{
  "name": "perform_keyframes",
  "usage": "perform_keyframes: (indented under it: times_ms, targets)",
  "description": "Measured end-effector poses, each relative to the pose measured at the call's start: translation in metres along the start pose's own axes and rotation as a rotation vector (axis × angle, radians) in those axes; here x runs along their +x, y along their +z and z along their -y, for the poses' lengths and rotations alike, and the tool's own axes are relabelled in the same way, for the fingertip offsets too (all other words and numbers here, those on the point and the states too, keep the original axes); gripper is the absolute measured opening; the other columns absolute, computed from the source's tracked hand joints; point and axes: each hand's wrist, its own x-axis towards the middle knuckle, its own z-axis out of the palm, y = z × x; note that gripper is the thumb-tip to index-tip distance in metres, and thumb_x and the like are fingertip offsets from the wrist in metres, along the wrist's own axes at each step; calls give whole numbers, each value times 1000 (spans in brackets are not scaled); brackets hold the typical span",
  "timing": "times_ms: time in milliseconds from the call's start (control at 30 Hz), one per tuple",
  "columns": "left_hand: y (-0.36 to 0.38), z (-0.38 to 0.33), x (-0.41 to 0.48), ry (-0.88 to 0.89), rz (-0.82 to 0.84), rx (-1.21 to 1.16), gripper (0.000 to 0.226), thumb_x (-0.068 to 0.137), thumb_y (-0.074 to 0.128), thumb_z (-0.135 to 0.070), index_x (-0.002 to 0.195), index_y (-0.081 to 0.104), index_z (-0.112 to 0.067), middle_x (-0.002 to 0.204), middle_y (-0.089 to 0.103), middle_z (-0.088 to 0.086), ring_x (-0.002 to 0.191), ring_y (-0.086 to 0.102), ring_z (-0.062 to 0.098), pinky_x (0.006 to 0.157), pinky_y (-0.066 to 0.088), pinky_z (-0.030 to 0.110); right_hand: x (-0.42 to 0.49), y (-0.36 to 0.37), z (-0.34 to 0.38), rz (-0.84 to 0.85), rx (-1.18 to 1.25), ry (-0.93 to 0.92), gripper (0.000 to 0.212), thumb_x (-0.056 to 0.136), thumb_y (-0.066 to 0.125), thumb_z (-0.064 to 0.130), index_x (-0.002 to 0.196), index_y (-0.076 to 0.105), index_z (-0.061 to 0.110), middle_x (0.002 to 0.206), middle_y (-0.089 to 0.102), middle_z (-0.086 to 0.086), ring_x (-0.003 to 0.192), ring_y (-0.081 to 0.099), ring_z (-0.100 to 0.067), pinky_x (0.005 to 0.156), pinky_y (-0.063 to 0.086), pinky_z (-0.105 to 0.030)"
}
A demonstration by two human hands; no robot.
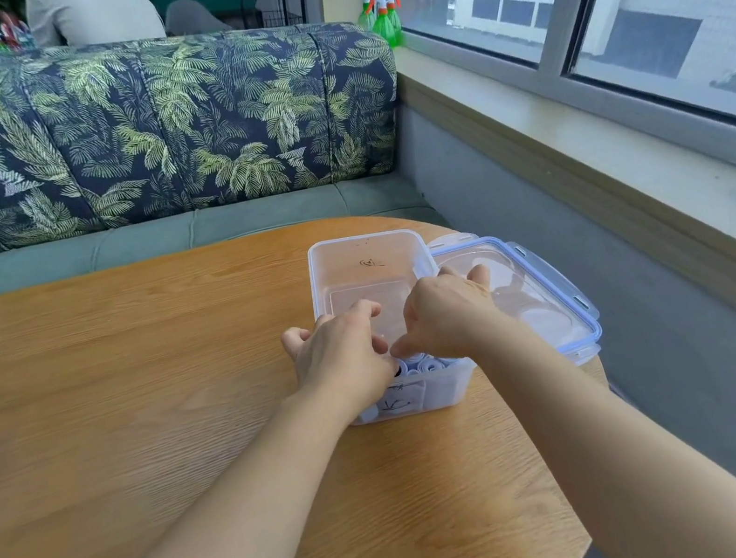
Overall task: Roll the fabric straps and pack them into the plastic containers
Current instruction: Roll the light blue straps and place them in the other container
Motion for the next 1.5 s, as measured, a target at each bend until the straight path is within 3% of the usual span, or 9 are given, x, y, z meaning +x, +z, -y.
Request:
perform_keyframes:
  times_ms: [200,333,400,533,900,1500]
  targets:
    - [-2,-3,0,19,-44,-6,51,87,61,-51,132,43,-38,95,66,-22,119,43,5,85,14,33,0,-1,0,30,-4,-10,39,74,68,62,75,67,23,78,59,4,103,37,-20,90,22,-44]
    - [-2,-10,4,38,3,58,47,90,58,-38,134,43,-36,99,67,-21,120,43,8,89,17,35,-1,-5,-4,51,22,-8,48,79,57,69,66,64,23,74,58,3,105,38,-19,94,23,-46]
    - [-1,-13,5,36,32,79,46,90,56,-31,134,44,-36,99,67,-19,119,43,8,87,17,35,-2,-7,-6,67,35,-11,42,82,58,63,68,64,25,76,59,3,107,37,-19,96,23,-47]
    - [3,-14,5,20,18,85,42,91,57,-33,132,46,-36,103,69,-15,118,43,10,84,14,34,-3,-9,-10,86,33,-39,10,85,66,37,86,71,28,97,64,0,120,35,-21,107,16,-54]
    - [5,-12,12,-25,26,74,38,91,55,-36,128,48,-36,102,69,-14,114,49,10,86,17,34,-3,-3,-13,89,51,-57,15,88,64,35,96,72,26,110,62,0,130,27,-18,111,8,-57]
    - [8,-13,18,-76,37,117,42,88,59,-29,128,49,-37,100,69,-15,107,53,9,85,19,34,-8,0,-18,45,119,-50,7,86,65,29,86,72,27,107,66,3,140,15,-20,112,2,-56]
